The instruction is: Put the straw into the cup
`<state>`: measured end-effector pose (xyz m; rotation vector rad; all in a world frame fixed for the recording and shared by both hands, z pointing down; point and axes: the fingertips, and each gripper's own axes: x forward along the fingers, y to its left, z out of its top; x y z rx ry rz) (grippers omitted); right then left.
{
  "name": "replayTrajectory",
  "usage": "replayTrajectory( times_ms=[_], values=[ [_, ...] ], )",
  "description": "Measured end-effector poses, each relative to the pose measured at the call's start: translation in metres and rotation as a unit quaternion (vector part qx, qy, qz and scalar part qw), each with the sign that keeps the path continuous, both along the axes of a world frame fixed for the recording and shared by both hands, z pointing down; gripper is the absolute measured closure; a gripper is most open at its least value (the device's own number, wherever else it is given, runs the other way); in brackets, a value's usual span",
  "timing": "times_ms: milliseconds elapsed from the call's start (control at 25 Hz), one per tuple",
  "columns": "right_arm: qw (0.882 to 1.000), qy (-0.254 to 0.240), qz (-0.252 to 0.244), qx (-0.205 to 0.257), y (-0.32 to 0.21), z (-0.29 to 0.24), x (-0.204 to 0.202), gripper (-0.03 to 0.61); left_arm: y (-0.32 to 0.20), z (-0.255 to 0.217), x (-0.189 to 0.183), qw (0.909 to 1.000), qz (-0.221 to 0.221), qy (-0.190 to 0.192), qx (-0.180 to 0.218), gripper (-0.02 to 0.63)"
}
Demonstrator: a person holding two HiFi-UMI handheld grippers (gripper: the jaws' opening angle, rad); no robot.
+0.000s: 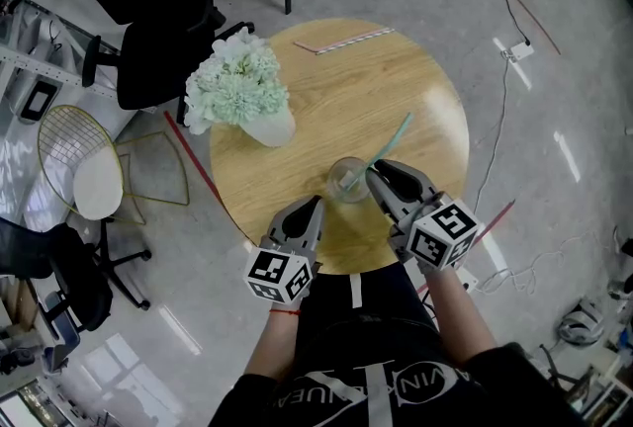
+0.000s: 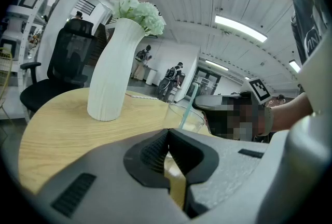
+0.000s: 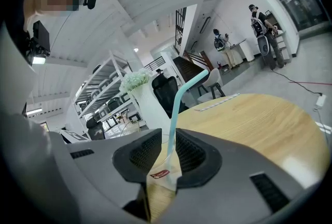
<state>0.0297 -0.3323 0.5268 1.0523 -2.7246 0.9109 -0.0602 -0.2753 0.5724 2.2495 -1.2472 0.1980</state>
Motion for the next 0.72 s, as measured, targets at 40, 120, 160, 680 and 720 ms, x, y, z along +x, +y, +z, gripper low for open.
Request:
replayTrajectory(
  times_ms=[40,120,160,680,720],
  values=[
    [1.000,0.001,0.000,-0.001,0.001,0.001,0.000,0.518,0.001,0.000,0.000,1.0000,0.001,0.000,0.000,0.607],
    [1.000,0.003,0.002,-0.003,0.004,0.002,0.001,0.514,0.003,-0.001,0.001,1.0000,0.003,0.000,0.001,0.607],
    [1.000,0.003,0.004,-0.003,0.005,0.002,0.002,0.514,0.004,-0.001,0.001,1.0000,0.004,0.000,0.001,0.607],
    [1.000,0.006,0.021,0.011,0.013,-0.008,0.011,0.515,0.004,-0.008,0.007,0.9996,0.027,0.003,0.006,0.607],
    [1.000,0.005,0.021,0.012,0.013,-0.009,0.011,0.515,0.004,-0.007,0.008,0.9995,0.030,0.003,0.007,0.607]
  ],
)
